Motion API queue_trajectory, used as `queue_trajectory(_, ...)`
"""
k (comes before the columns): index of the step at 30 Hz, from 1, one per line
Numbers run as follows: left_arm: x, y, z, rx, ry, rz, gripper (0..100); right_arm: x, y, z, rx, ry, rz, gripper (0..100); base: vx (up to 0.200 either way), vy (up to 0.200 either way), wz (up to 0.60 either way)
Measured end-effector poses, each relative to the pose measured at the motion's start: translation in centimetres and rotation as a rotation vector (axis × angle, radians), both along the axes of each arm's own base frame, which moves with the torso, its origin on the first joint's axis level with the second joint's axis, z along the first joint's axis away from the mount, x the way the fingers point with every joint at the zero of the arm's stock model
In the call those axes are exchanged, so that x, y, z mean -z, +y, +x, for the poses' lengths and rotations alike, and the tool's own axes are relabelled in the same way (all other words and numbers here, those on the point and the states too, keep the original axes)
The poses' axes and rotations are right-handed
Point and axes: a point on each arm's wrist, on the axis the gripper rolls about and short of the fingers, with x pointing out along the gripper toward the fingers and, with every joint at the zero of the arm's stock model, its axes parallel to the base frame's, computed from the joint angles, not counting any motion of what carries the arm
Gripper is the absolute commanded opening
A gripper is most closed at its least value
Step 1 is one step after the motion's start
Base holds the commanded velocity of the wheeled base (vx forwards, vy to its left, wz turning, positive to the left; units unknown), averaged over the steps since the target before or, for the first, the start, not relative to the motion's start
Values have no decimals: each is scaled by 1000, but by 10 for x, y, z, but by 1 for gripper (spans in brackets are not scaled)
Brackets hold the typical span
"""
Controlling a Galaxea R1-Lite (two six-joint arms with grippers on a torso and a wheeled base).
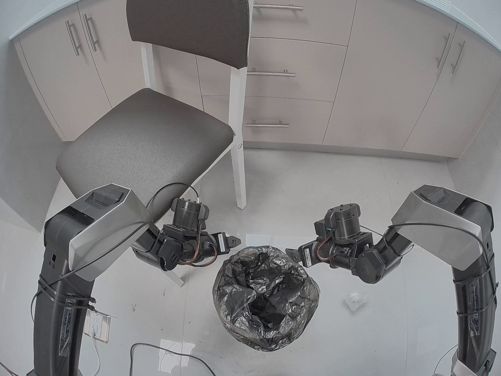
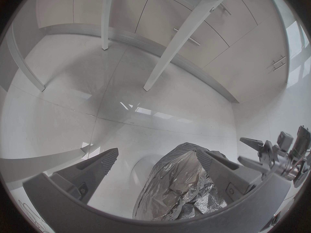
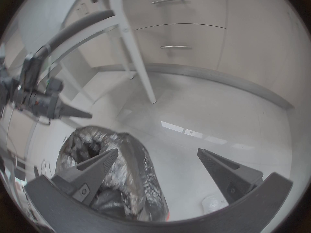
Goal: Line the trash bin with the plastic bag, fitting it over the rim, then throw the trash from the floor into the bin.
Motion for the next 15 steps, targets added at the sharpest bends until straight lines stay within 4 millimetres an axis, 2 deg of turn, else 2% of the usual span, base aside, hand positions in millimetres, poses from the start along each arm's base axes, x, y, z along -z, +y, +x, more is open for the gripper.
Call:
queue_trajectory(5, 0, 0, 0, 0, 0, 0, 100, 2, 6, -18, -82, 41, -57, 100, 0, 0, 0)
queue_trajectory(15, 0, 0, 0, -1, -1, -1, 100, 19, 17, -30, -137, 79, -103, 100, 0, 0, 0)
